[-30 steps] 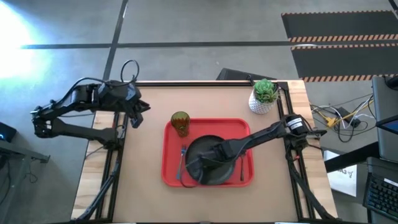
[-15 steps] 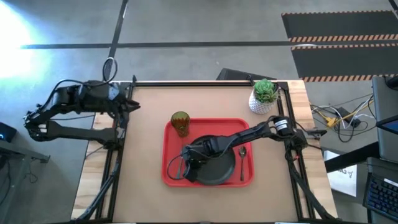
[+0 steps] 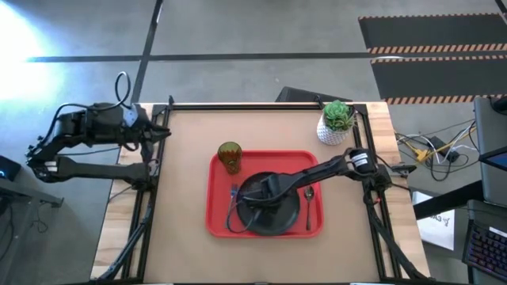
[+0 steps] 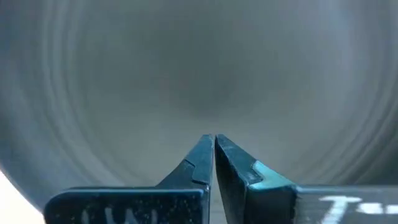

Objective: Pick and place plate/cup/fork/spoon on tray
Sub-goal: Adjust the set up tray

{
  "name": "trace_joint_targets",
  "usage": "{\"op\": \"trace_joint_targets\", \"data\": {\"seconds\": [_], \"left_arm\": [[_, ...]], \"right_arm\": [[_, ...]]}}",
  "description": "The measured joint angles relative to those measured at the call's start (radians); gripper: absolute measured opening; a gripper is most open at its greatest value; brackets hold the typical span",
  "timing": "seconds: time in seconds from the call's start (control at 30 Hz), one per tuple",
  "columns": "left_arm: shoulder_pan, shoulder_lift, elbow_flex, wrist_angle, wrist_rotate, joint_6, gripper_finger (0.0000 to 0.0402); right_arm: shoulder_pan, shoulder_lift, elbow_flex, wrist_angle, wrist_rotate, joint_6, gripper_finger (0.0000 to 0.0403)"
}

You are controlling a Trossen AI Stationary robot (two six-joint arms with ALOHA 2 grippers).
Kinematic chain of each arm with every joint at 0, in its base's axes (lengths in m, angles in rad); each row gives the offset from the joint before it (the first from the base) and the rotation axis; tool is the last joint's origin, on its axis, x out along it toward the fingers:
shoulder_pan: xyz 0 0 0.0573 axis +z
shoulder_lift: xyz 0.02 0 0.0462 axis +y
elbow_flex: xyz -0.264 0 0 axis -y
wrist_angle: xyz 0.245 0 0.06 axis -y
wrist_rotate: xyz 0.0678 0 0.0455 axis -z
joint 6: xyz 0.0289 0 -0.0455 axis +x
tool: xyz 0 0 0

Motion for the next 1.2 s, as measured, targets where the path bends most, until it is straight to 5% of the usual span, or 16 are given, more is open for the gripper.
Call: {"op": "trace_joint_targets", "data": {"seconds": [0.73, 1.2], "left_arm": [[0.000, 0.056, 0.000, 0.002, 0.000, -0.004, 0.0042], [0.000, 0.083, 0.000, 0.003, -0.018, -0.003, 0.0042]], "right_arm": [[0.045, -0.020, -0.153, -0.051, -0.041, 0.017, 0.0009], [0.045, -0.201, -0.147, -0.067, 0.176, 0.091, 0.0009]]}}
